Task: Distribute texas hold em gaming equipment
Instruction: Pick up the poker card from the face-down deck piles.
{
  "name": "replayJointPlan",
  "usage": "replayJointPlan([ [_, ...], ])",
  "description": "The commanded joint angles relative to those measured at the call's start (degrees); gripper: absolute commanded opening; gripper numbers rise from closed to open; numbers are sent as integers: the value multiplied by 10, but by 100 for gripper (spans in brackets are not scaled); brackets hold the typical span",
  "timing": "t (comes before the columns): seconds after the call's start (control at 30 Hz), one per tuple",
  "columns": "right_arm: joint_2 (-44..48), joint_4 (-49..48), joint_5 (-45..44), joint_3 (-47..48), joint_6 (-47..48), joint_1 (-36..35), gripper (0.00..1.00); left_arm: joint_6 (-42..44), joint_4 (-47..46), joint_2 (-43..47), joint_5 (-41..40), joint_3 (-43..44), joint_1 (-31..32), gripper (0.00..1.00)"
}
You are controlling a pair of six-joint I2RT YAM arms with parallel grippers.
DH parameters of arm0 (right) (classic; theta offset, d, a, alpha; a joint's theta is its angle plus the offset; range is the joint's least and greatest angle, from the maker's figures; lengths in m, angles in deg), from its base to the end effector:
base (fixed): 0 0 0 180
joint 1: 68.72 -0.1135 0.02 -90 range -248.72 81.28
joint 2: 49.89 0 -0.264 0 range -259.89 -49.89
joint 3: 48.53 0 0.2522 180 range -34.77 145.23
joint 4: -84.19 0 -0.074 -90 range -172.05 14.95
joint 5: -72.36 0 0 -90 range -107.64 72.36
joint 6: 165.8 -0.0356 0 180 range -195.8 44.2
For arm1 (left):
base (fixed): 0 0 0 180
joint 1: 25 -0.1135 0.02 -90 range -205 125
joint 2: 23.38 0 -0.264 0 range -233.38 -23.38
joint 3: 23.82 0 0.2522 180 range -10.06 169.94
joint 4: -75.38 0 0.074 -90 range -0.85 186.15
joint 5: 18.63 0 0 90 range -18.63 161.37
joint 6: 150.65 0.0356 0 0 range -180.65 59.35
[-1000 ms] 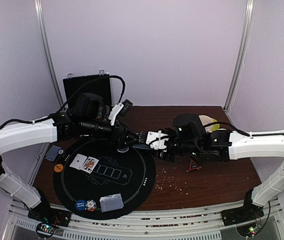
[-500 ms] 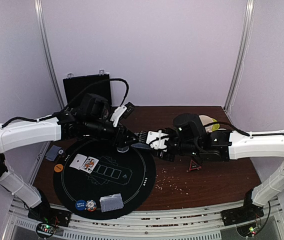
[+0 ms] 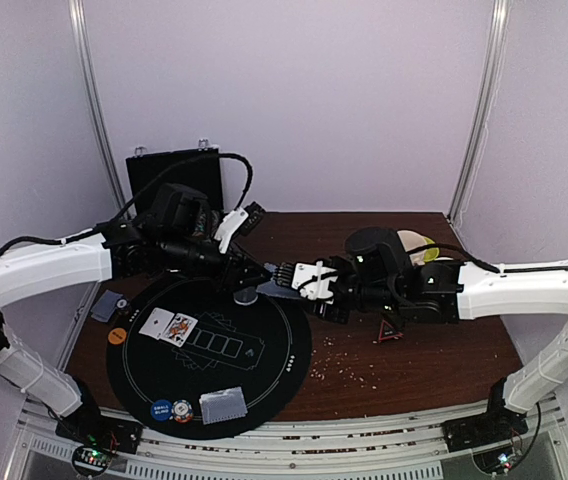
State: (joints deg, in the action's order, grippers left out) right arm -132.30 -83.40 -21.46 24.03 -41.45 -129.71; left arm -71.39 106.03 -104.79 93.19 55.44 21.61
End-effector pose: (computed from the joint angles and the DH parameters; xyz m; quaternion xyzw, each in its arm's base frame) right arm 0.1645 0.2918 0.2906 -0.6010 0.5725 0.1014 0.5484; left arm 0.2120 -0.2435 0.3071 0.3517 0.7923 -0.3713 0.3327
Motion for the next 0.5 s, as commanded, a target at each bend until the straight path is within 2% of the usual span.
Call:
replayJointPlan([
  [0.0, 1, -9, -6, 14, -3, -1, 48, 13, -7, 11, 35, 13, 0, 22],
  [0.2, 4, -6, -8, 12, -3, -2, 48, 22, -1, 18, 54, 18, 0, 1],
  [0.47, 5, -5, -15, 5, -3, -1, 48, 36, 5, 54, 37, 9, 0, 0],
])
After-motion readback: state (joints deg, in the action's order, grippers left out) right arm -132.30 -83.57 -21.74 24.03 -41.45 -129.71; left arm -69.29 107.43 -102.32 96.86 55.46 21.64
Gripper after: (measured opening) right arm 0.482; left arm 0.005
